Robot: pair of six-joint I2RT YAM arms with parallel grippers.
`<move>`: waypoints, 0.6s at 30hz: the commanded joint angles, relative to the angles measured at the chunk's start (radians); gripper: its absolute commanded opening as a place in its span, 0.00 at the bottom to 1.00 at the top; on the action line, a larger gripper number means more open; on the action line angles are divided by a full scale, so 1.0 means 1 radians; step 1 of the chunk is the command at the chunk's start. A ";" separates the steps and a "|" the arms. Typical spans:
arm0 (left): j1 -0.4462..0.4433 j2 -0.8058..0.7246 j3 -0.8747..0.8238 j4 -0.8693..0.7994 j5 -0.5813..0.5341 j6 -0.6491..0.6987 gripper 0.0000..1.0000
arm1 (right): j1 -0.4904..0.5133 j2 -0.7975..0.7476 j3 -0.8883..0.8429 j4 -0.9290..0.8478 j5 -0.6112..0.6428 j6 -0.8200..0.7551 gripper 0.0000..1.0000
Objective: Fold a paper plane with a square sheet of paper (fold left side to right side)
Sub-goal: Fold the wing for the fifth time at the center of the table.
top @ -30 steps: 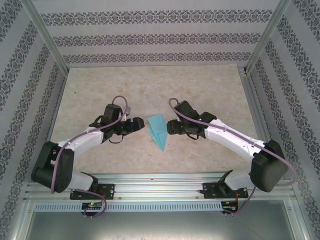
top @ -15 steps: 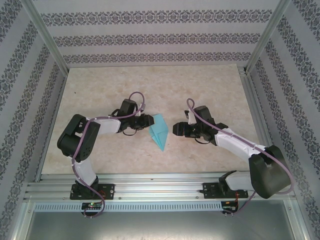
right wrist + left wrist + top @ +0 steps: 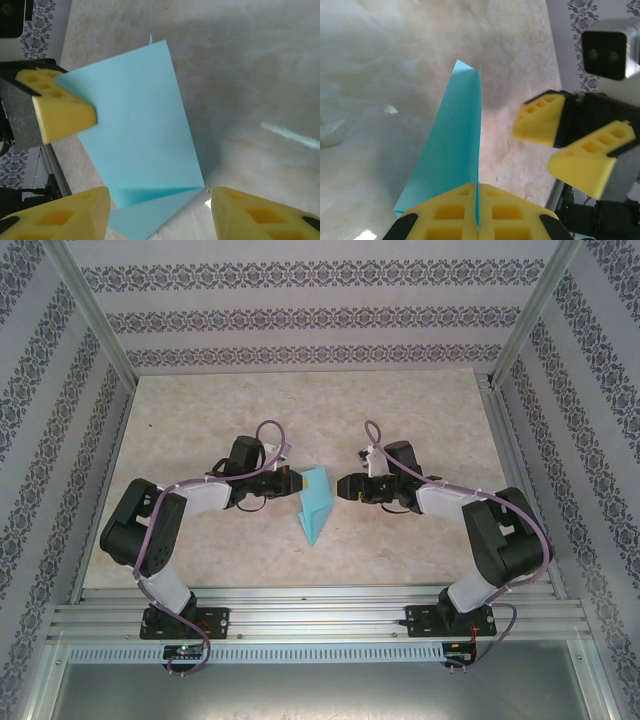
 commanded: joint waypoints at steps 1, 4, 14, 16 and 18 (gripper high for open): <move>0.011 -0.024 -0.014 0.058 0.095 0.060 0.00 | 0.000 0.063 0.052 0.097 -0.111 -0.030 0.55; 0.017 -0.030 -0.007 0.031 0.108 0.078 0.00 | 0.007 0.118 0.074 0.139 -0.155 -0.008 0.53; 0.027 -0.017 -0.004 0.029 0.137 0.084 0.00 | 0.022 0.181 0.077 0.218 -0.200 0.049 0.47; 0.028 -0.016 -0.005 0.035 0.141 0.082 0.00 | 0.022 0.190 0.072 0.220 -0.199 0.046 0.47; 0.030 -0.017 -0.007 0.033 0.144 0.083 0.00 | 0.018 0.195 0.067 0.220 -0.194 0.039 0.47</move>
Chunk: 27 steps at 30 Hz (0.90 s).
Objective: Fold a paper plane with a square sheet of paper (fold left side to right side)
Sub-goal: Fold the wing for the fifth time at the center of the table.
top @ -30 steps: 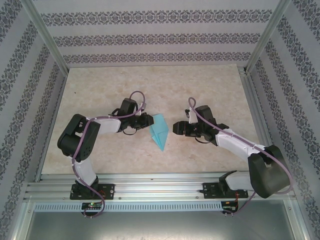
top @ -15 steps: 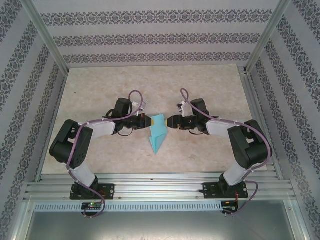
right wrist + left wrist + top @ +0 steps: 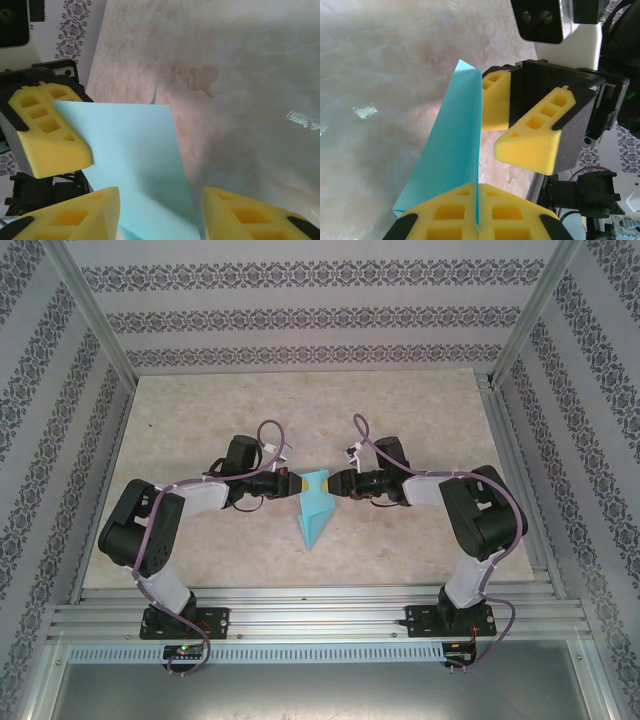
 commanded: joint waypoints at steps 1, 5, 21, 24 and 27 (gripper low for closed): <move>0.010 -0.013 -0.003 0.032 0.033 0.039 0.00 | 0.001 0.020 0.004 0.053 -0.030 -0.008 0.47; 0.014 -0.006 0.000 0.011 0.024 0.050 0.00 | -0.002 0.020 0.002 0.063 -0.050 -0.005 0.39; 0.051 -0.032 0.003 -0.141 -0.136 0.123 0.42 | -0.005 0.051 0.010 -0.054 0.025 -0.006 0.00; 0.060 -0.113 0.000 -0.244 -0.265 0.163 0.59 | -0.001 0.036 0.019 -0.109 0.065 0.010 0.00; 0.053 -0.226 -0.024 -0.327 -0.387 0.198 0.64 | 0.004 0.010 0.025 -0.186 0.117 0.032 0.00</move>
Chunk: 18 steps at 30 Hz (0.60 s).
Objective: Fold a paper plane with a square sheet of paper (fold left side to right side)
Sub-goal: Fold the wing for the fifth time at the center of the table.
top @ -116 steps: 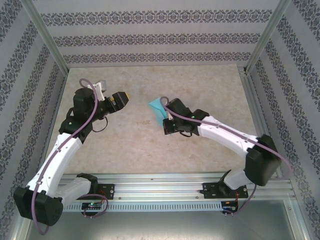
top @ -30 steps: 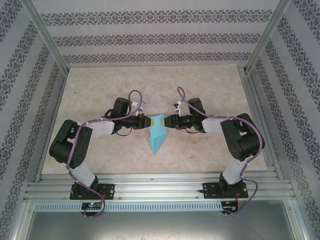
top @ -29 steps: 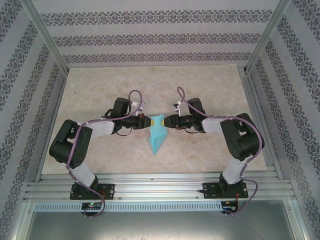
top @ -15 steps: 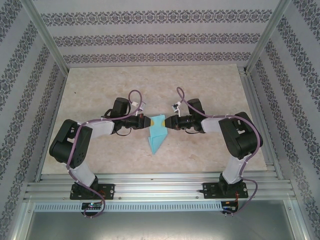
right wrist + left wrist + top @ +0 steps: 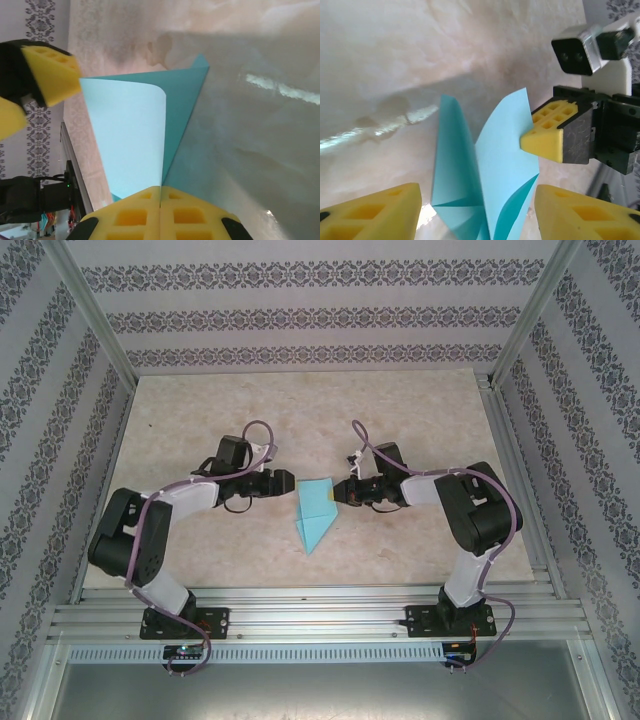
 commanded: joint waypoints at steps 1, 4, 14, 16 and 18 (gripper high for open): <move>-0.009 -0.152 -0.022 -0.137 -0.189 0.089 0.64 | 0.005 -0.035 0.024 -0.086 0.071 0.034 0.00; -0.075 -0.273 -0.042 -0.241 -0.308 0.111 0.64 | 0.008 -0.052 0.024 -0.113 0.086 0.090 0.00; -0.362 -0.457 -0.109 -0.305 -0.433 0.026 0.63 | 0.079 -0.086 0.120 -0.252 0.126 0.148 0.02; -0.405 -0.423 -0.101 -0.294 -0.462 0.022 0.63 | 0.090 -0.082 0.141 -0.277 0.141 0.159 0.03; -0.434 -0.375 -0.089 -0.285 -0.490 0.027 0.65 | 0.098 -0.078 0.153 -0.292 0.151 0.175 0.03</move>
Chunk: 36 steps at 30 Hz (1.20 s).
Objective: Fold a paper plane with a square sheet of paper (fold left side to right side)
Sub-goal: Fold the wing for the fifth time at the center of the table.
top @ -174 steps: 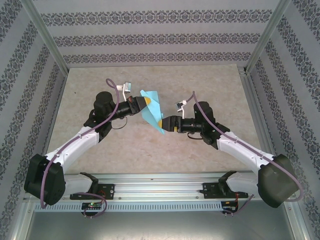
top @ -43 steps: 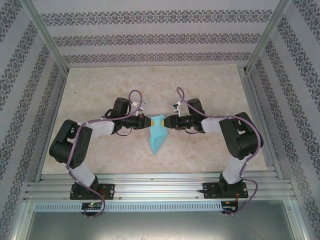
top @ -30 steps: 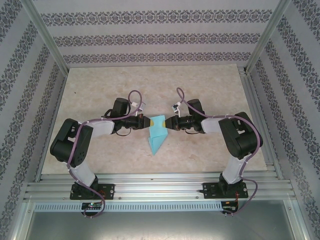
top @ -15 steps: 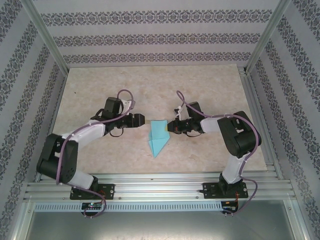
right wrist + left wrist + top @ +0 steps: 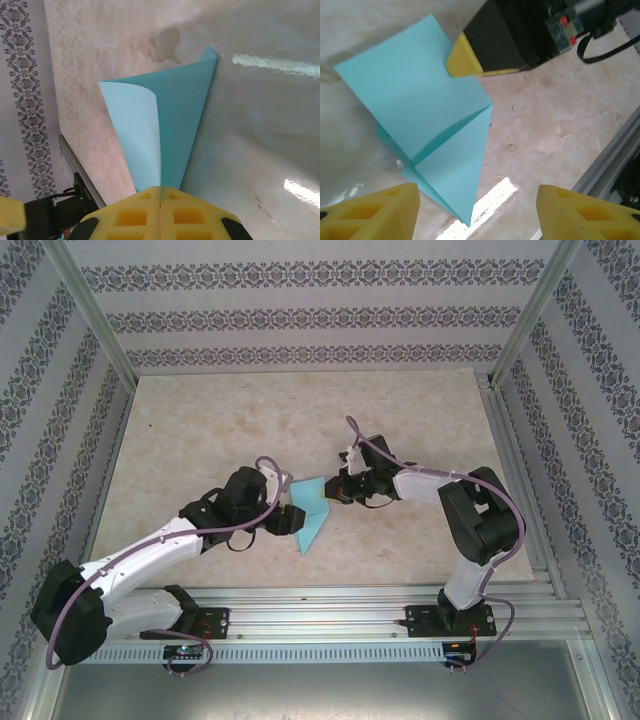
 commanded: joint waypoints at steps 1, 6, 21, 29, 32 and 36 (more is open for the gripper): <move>-0.053 0.073 0.018 -0.006 -0.084 -0.014 0.66 | 0.015 -0.017 0.033 -0.065 0.040 0.037 0.03; -0.122 0.194 0.067 -0.001 -0.150 0.005 0.68 | 0.027 -0.007 0.046 -0.063 0.042 0.072 0.04; -0.212 0.424 0.175 -0.038 -0.294 0.007 0.72 | 0.044 0.024 0.069 -0.079 0.048 0.078 0.05; -0.221 0.503 0.196 -0.061 -0.356 -0.029 0.66 | 0.052 0.042 0.077 -0.083 0.052 0.083 0.05; -0.223 0.517 0.197 -0.059 -0.357 -0.035 0.60 | 0.054 0.054 0.080 -0.084 0.054 0.084 0.06; -0.224 0.521 0.191 -0.053 -0.358 -0.038 0.50 | 0.054 0.057 0.089 -0.097 0.061 0.076 0.07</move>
